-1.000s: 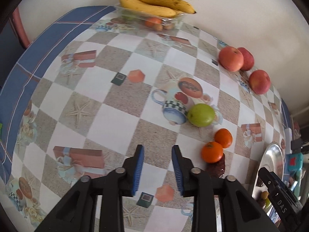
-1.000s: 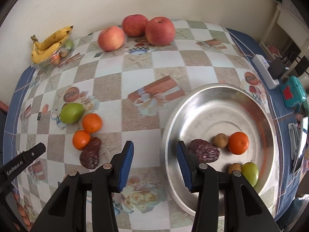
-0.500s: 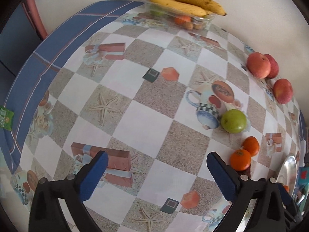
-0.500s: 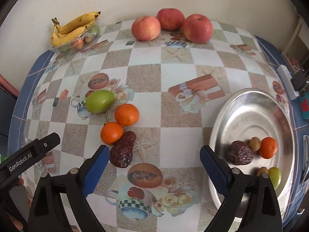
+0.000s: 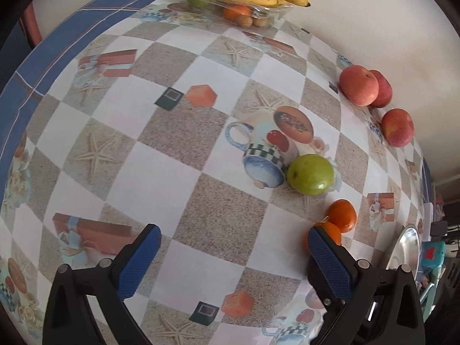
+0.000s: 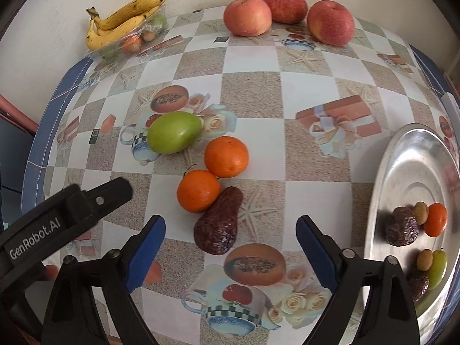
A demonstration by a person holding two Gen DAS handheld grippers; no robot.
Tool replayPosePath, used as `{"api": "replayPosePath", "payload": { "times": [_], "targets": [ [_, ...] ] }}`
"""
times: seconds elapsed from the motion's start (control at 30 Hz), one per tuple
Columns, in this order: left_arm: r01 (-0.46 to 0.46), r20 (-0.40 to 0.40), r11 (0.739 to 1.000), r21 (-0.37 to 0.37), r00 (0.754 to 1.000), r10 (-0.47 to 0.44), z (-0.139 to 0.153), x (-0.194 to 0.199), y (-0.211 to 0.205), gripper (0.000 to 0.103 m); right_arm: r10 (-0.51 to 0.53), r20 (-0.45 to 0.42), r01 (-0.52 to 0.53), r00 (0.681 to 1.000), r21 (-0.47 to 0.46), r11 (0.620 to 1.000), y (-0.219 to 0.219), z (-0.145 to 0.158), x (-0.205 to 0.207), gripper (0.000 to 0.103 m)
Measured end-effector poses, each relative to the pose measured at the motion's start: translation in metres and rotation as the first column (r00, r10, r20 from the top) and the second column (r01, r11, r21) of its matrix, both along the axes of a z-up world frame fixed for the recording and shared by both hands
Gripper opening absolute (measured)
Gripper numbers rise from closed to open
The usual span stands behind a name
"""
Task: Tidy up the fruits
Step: 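Close the right tool on a dried date while the left tool grasps a mandarin orange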
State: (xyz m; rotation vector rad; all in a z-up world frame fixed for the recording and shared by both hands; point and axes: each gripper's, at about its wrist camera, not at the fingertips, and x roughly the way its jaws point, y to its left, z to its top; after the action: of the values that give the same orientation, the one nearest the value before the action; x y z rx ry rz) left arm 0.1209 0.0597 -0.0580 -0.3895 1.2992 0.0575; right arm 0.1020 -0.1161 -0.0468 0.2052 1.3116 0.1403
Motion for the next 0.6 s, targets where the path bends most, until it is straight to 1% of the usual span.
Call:
{"api": "replayPosePath", "payload": {
  "times": [0.03,0.1,0.17,0.23,0.27,0.4,0.5,0.53,0.57,0.6],
  "targets": [
    [0.001,0.004,1.0,-0.014,1.0,-0.001,0.0,0.001,-0.001,0.102,0.007,-0.003,-0.007,1.0,-0.005,1.0,0.003,-0.001,0.0,0.075],
    [0.005,0.015,0.998,-0.055,1.0,-0.004,-0.001,0.005,-0.004,0.102,0.016,-0.011,-0.017,1.0,-0.013,1.0,0.007,-0.004,0.001,0.067],
    [0.019,0.025,0.996,-0.09,1.0,-0.017,0.0,0.006,-0.008,0.101,0.023,-0.02,-0.023,1.0,-0.012,1.0,0.009,-0.007,0.001,0.062],
    [0.042,0.033,0.993,-0.109,0.999,-0.039,0.0,0.009,-0.015,0.093,0.025,-0.022,-0.025,0.999,0.0,1.0,0.01,-0.008,0.001,0.039],
    [0.054,0.034,0.992,-0.118,0.998,-0.05,0.0,0.01,-0.018,0.092,0.023,-0.022,-0.023,0.999,0.008,1.0,0.009,-0.008,0.001,0.036],
    [0.099,0.031,0.979,-0.18,0.995,-0.095,-0.005,0.011,-0.032,0.084,0.01,-0.019,-0.01,1.0,0.026,1.0,0.002,-0.006,0.0,0.035],
    [0.13,0.023,0.972,-0.196,0.992,-0.127,-0.01,0.013,-0.043,0.073,-0.002,-0.018,0.003,1.0,0.033,0.999,-0.005,-0.005,-0.001,0.035],
    [0.137,0.021,0.972,-0.193,0.991,-0.135,-0.011,0.012,-0.046,0.067,-0.007,-0.018,0.008,1.0,0.033,0.999,-0.008,-0.004,-0.002,0.035],
    [0.144,0.021,0.969,-0.2,0.99,-0.142,-0.012,0.011,-0.048,0.065,-0.01,-0.018,0.01,1.0,0.03,0.999,-0.011,-0.004,-0.002,0.035],
    [0.147,0.023,0.965,-0.217,0.989,-0.145,-0.012,0.009,-0.049,0.061,-0.013,-0.018,0.013,1.0,0.025,1.0,-0.013,-0.004,-0.002,0.035]
  ]
}}
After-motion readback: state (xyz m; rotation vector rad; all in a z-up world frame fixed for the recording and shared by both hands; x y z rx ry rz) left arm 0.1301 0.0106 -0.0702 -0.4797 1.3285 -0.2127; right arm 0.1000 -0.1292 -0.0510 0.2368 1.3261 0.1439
